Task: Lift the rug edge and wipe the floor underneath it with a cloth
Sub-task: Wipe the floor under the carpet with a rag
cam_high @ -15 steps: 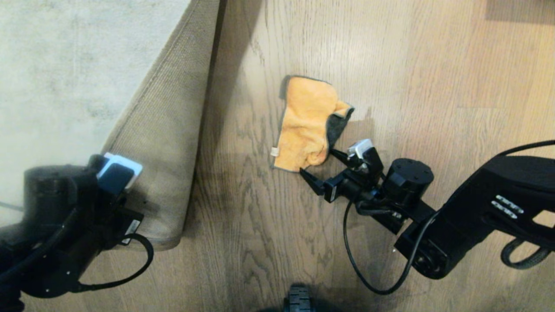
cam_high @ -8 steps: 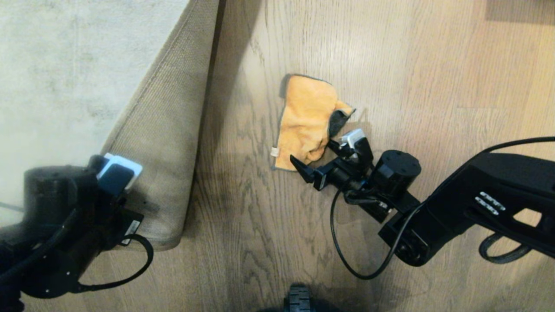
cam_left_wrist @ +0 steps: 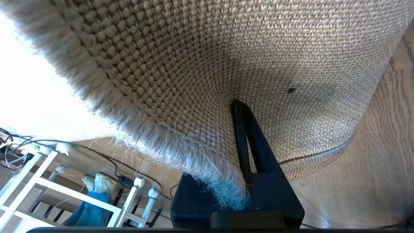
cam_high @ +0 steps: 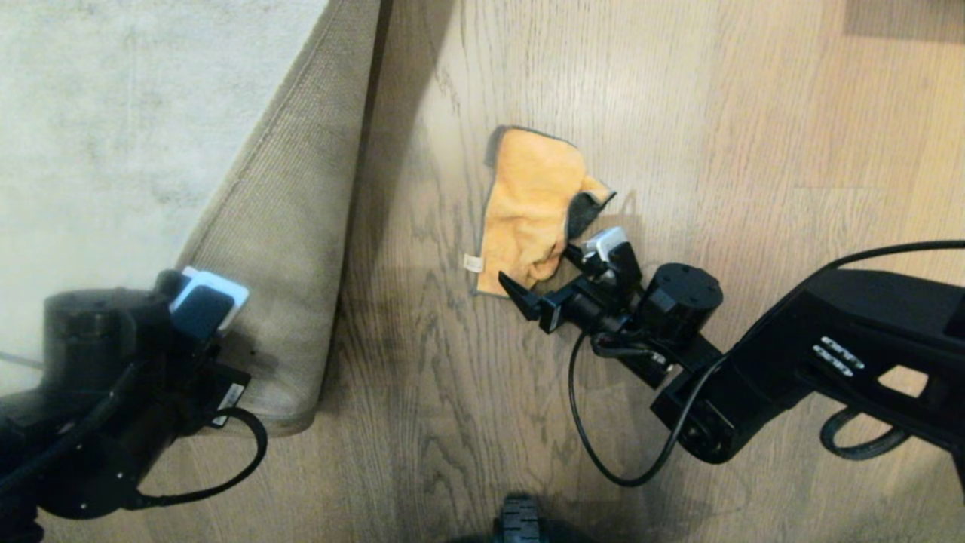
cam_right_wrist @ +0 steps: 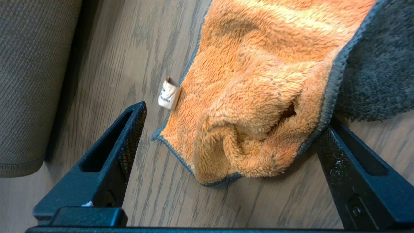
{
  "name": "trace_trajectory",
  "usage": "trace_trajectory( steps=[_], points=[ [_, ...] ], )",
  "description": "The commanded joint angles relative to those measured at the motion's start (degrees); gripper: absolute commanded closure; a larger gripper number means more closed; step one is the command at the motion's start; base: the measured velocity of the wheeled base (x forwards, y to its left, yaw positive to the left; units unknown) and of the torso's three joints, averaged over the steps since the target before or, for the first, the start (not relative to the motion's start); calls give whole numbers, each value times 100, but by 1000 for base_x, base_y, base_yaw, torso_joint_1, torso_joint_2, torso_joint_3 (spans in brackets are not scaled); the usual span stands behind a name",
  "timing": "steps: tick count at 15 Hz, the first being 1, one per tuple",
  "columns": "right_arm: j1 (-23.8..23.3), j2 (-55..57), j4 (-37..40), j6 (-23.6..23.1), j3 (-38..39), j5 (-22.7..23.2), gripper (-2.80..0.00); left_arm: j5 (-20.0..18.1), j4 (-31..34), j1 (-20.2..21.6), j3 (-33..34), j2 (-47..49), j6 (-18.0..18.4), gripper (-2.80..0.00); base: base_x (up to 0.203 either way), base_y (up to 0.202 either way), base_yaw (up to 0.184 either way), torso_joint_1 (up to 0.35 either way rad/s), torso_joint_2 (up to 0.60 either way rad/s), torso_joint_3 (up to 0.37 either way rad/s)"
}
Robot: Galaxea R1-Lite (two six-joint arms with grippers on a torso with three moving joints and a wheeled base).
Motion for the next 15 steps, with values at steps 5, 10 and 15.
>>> trace_trajectory(
  steps=[5, 10, 15],
  points=[
    [-7, 85, -201, -2, -10, 7, -280, 23, -16, 10, 0, 10, 11, 0, 0, 0, 0, 0, 0, 0],
    [-7, 199, -201, -11, -235, 4, -280, 23, -16, 10, 9, 10, 11, 0, 0, 0, 0, 0, 0, 0],
    [-7, 208, -192, -28, -237, 15, -280, 23, -16, 10, 9, -7, 11, 0, 0, 0, 0, 0, 0, 0]
  ],
)
